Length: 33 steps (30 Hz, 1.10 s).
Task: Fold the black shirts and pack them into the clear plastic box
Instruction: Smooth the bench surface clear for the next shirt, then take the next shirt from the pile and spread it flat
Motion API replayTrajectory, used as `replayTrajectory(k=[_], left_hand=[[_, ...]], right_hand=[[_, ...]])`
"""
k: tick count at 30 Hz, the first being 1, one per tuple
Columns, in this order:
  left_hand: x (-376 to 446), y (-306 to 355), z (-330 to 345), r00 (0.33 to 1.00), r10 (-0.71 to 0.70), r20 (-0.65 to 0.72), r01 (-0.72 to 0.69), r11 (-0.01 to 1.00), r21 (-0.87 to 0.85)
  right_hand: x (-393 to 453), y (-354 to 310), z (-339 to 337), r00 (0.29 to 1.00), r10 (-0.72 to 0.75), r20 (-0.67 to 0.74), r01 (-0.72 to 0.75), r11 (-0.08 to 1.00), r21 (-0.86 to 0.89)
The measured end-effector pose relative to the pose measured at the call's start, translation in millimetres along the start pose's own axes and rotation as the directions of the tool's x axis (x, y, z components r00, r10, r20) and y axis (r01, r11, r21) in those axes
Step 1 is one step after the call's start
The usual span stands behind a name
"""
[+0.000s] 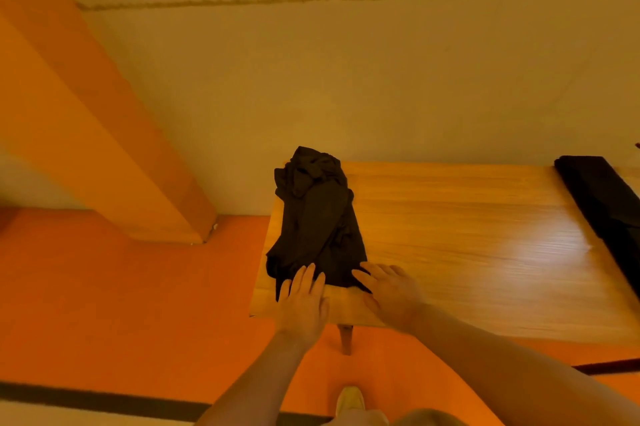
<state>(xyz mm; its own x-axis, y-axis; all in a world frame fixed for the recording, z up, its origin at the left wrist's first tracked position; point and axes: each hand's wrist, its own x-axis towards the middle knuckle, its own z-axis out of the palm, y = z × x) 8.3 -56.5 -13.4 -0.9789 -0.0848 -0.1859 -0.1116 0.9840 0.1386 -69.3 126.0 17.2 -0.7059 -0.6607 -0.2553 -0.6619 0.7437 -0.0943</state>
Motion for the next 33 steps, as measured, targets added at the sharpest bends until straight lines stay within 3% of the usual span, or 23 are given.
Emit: replayTrajectory(k=[8, 10, 13, 16, 19, 22, 25, 30, 33], left_hand=[[-0.1, -21.4, 12.3, 0.981, 0.016, -0.195, -0.017, 1.0, -0.001], [1.7, -25.8, 9.0, 0.967, 0.006, -0.255, -0.011, 1.0, -0.018], [10.3, -29.0, 0.5, 0.95, -0.105, -0.294, 0.096, 0.994, -0.048], [22.9, -35.2, -14.2, 0.93, -0.308, -0.203, 0.302, 0.951, -0.059], [31.6, -41.3, -21.3, 0.919, -0.349, -0.184, 0.334, 0.936, -0.106], [34.8, -31.4, -39.2, 0.859, -0.394, -0.328, 0.263, 0.888, -0.378], [40.2, -22.8, -69.3, 0.831, -0.355, -0.428, 0.02, 0.788, -0.616], [47.5, -12.4, -113.7, 0.862, 0.018, -0.507, -0.278, 0.853, -0.442], [46.7, -1.6, -121.0, 0.843, 0.175, -0.508, -0.39, 0.85, -0.354]], right_hand=[[11.4, -7.5, 18.1, 0.997, 0.068, -0.032, -0.069, 0.997, -0.043], [10.1, -4.4, 15.2, 0.997, 0.065, -0.048, -0.064, 0.998, 0.015], [5.5, 6.6, 16.0, 0.993, 0.099, -0.061, -0.097, 0.994, 0.042], [0.3, 11.5, 11.9, 0.994, 0.103, -0.047, -0.1, 0.993, 0.062], [-0.8, 14.9, 10.0, 0.994, 0.103, -0.045, -0.1, 0.992, 0.072], [0.3, 12.7, 5.5, 0.992, 0.115, -0.042, -0.11, 0.989, 0.098], [3.9, 5.8, -7.4, 0.99, 0.115, -0.085, -0.101, 0.983, 0.154], [24.5, -8.3, -42.9, 0.93, 0.106, -0.351, 0.017, 0.943, 0.331], [39.3, -14.5, -67.9, 0.887, 0.071, -0.455, 0.119, 0.919, 0.375]])
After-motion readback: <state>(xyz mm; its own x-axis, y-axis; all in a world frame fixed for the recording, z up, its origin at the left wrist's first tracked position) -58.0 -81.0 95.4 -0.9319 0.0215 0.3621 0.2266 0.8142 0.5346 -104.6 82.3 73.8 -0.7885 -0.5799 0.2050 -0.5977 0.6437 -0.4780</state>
